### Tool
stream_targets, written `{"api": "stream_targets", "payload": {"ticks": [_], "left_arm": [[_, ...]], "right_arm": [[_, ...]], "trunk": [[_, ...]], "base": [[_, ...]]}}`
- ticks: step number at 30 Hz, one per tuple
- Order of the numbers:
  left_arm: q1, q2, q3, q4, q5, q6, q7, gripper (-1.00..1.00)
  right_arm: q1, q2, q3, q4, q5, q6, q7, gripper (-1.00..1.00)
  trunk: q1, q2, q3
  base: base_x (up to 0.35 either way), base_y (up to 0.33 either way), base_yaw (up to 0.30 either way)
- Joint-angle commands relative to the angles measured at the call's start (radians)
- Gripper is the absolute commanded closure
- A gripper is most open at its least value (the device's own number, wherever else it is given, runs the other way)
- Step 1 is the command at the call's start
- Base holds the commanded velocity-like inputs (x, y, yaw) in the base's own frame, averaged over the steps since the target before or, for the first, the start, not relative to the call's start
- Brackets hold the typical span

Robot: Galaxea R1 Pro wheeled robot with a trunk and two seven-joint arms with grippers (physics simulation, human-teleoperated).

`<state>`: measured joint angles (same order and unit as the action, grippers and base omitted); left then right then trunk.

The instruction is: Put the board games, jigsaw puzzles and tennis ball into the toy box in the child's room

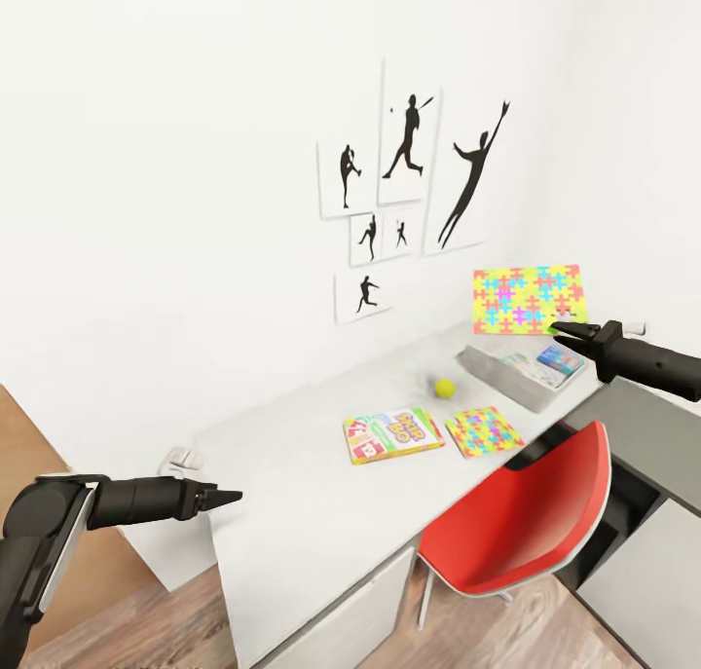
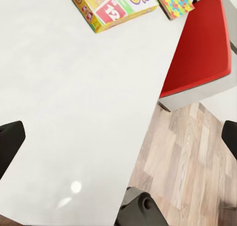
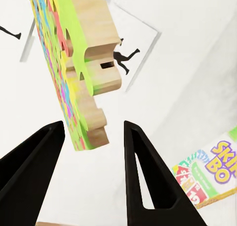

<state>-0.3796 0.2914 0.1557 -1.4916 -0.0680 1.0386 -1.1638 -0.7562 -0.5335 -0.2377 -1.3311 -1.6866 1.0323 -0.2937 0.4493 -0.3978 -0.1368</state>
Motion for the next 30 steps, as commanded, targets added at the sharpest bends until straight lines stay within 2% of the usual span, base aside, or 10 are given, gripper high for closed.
{"api": "stream_targets", "payload": {"ticks": [1, 7, 11, 16, 21, 30], "left_arm": [[-0.001, 0.000, 0.001, -0.001, -0.007, 0.009, -0.008, -1.00], [-0.001, 0.000, 0.001, -0.001, -0.006, 0.009, -0.008, -1.00], [-0.001, 0.000, 0.001, -0.001, -0.006, 0.009, -0.008, -1.00], [-0.001, 0.000, 0.003, -0.001, -0.006, 0.009, -0.009, -1.00], [-0.001, 0.000, 0.005, -0.001, -0.006, 0.009, -0.008, -1.00], [-0.001, 0.000, 0.006, -0.001, -0.007, 0.009, -0.008, -1.00]], "right_arm": [[-0.001, 0.000, -0.001, -0.001, -0.013, 0.002, -0.011, 1.00], [0.000, 0.000, -0.001, -0.002, -0.013, 0.002, -0.011, 1.00], [0.000, 0.000, -0.002, -0.002, -0.012, 0.002, -0.012, 1.00], [0.000, 0.000, 0.000, -0.002, -0.010, 0.001, -0.012, 1.00], [0.000, 0.000, 0.000, -0.001, -0.008, 0.000, -0.012, 1.00], [0.001, 0.001, 0.000, 0.001, -0.001, -0.002, -0.013, 1.00]], "trunk": [[0.001, -0.002, -0.001], [0.001, -0.002, 0.005], [0.001, -0.002, 0.009], [0.001, -0.002, 0.009], [0.001, -0.002, 0.009], [0.001, -0.002, 0.009]], "base": [[0.026, -0.330, 0.210], [0.009, -0.302, 0.213], [0.001, -0.095, 0.160], [0.008, -0.027, 0.032], [0.097, -0.198, 0.003], [0.191, -0.167, 0.000]]}}
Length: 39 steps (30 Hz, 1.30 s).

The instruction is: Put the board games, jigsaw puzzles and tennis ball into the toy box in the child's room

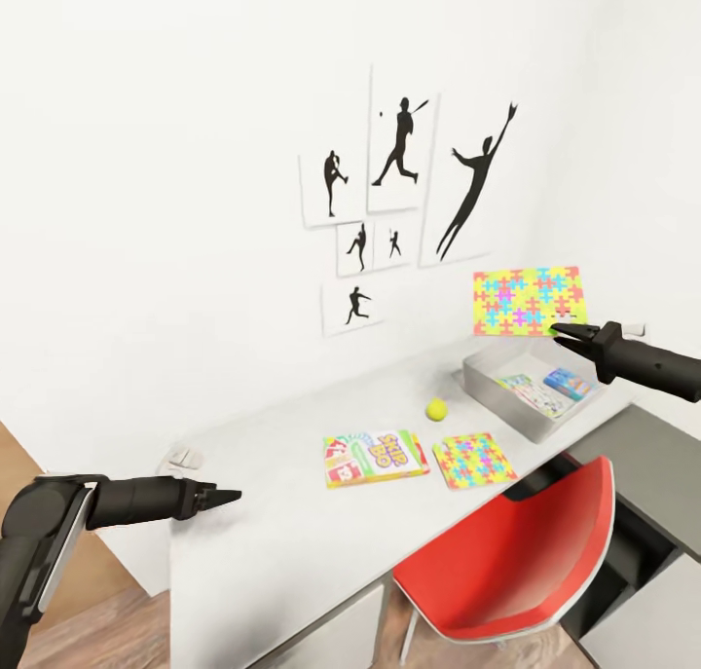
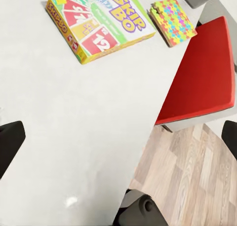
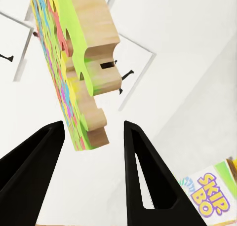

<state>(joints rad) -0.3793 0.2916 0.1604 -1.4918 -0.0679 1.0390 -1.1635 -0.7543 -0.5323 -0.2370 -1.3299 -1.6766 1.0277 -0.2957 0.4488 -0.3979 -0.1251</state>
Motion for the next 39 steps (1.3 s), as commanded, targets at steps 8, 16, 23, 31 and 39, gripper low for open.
{"api": "stream_targets", "payload": {"ticks": [8, 16, 23, 31, 39], "left_arm": [[-0.001, 0.000, 0.001, -0.001, -0.006, 0.008, -0.009, -1.00], [-0.001, 0.000, -0.001, -0.001, -0.006, 0.008, -0.008, -1.00], [-0.001, 0.000, 0.001, -0.001, -0.006, 0.008, -0.009, -1.00], [-0.001, 0.000, 0.001, -0.001, -0.006, 0.008, -0.009, -1.00], [-0.001, 0.000, 0.001, -0.001, -0.006, 0.008, -0.009, -1.00]], "right_arm": [[0.000, 0.004, 0.000, 0.000, -0.008, 0.002, -0.011, 1.00], [0.000, 0.008, 0.001, -0.001, -0.006, 0.002, -0.011, 1.00], [0.000, 0.008, 0.002, -0.002, -0.006, 0.002, -0.012, 1.00], [0.000, 0.011, 0.004, -0.002, -0.007, 0.002, -0.042, 1.00], [0.000, 0.014, 0.002, -0.003, -0.009, 0.002, -0.067, 1.00]], "trunk": [[0.001, -0.002, -0.002], [0.001, -0.002, -0.002], [0.001, -0.002, -0.002], [0.001, -0.002, -0.002], [0.001, -0.002, -0.002]], "base": [[0.214, -0.069, 0.000], [0.021, -0.194, 0.000], [0.001, -0.067, 0.000], [-0.030, -0.187, 0.000], [-0.042, -0.294, 0.007]]}}
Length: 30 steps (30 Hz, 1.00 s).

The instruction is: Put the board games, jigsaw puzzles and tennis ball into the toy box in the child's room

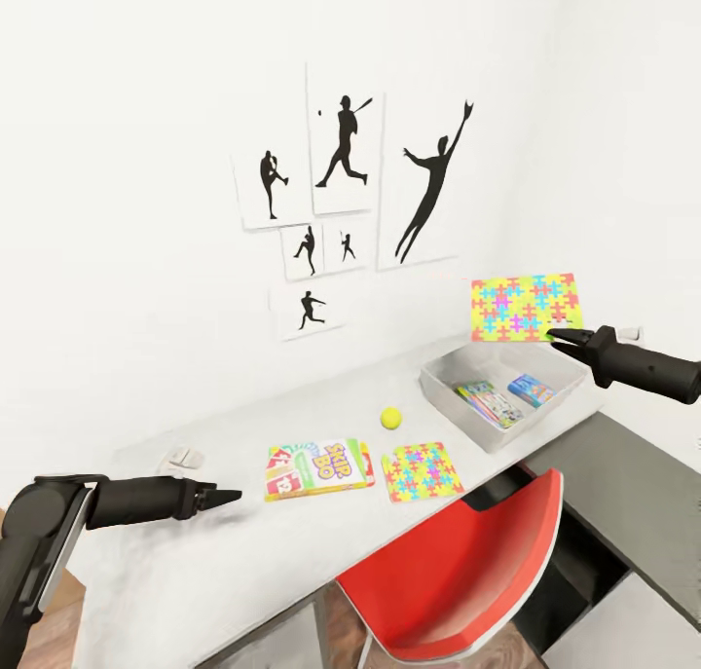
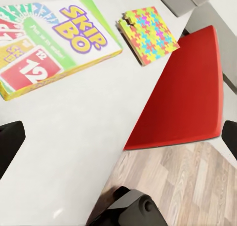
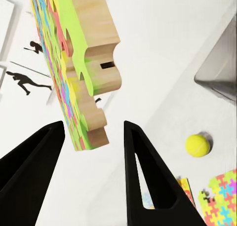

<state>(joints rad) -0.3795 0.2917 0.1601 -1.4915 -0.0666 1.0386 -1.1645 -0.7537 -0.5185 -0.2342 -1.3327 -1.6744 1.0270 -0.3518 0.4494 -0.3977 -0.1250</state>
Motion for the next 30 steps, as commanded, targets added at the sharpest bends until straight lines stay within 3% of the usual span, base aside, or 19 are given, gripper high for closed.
{"api": "stream_targets", "payload": {"ticks": [1, 7, 13, 30], "left_arm": [[-0.001, 0.000, 0.001, -0.001, -0.007, 0.009, -0.008, -1.00], [-0.001, 0.000, 0.001, -0.001, -0.007, 0.009, -0.009, -1.00], [-0.001, 0.000, 0.001, -0.001, -0.007, 0.009, -0.009, -1.00], [-0.001, 0.000, 0.001, -0.001, -0.007, 0.009, -0.009, -1.00]], "right_arm": [[-0.001, 0.000, -0.001, 0.000, -0.011, 0.002, -0.011, 1.00], [-0.001, 0.000, -0.001, -0.002, -0.011, 0.002, -0.012, 1.00], [-0.001, 0.000, 0.002, -0.003, -0.012, 0.002, -0.012, 1.00], [0.000, 0.000, 0.004, -0.011, -0.012, 0.002, -0.012, 1.00]], "trunk": [[0.001, -0.002, -0.002], [0.001, -0.002, 0.001], [0.001, -0.002, 0.005], [0.001, -0.002, 0.005]], "base": [[-0.005, -0.303, 0.060], [-0.001, -0.257, 0.130], [0.000, -0.050, 0.143], [0.000, -0.082, 0.009]]}}
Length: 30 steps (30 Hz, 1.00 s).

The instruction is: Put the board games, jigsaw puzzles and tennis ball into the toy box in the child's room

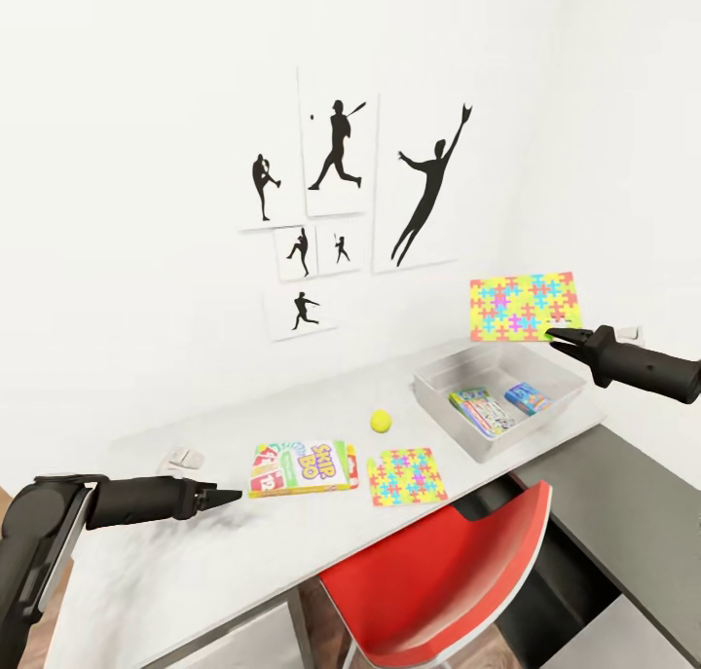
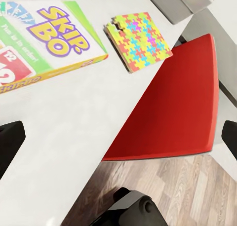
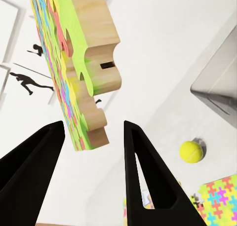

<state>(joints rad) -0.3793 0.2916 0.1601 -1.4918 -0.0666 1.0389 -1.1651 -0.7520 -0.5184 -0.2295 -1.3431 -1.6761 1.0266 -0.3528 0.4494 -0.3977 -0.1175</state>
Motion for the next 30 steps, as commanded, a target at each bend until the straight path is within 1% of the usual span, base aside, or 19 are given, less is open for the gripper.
{"api": "stream_targets", "payload": {"ticks": [1, 12, 21, 30], "left_arm": [[-0.001, 0.000, 0.001, -0.001, -0.007, 0.008, -0.008, -1.00], [-0.001, 0.000, 0.001, -0.001, -0.007, 0.008, -0.008, -1.00], [-0.001, 0.000, 0.001, -0.001, -0.007, 0.008, -0.008, -1.00], [-0.001, 0.000, 0.001, -0.001, -0.007, 0.008, -0.008, -1.00]], "right_arm": [[-0.001, 0.000, 0.000, 0.000, -0.010, 0.003, -0.011, 1.00], [-0.001, 0.001, 0.004, -0.002, -0.010, 0.003, -0.012, 1.00], [-0.002, -0.002, 0.002, -0.001, -0.013, 0.006, -0.018, 1.00], [-0.001, 0.001, 0.003, -0.002, -0.013, 0.003, -0.026, 1.00]], "trunk": [[0.001, -0.002, -0.002], [0.001, -0.002, -0.002], [0.001, -0.002, -0.002], [0.001, -0.002, -0.002]], "base": [[0.000, -0.014, 0.000], [0.106, -0.119, 0.002], [0.012, -0.012, 0.004], [0.000, -0.003, 0.000]]}}
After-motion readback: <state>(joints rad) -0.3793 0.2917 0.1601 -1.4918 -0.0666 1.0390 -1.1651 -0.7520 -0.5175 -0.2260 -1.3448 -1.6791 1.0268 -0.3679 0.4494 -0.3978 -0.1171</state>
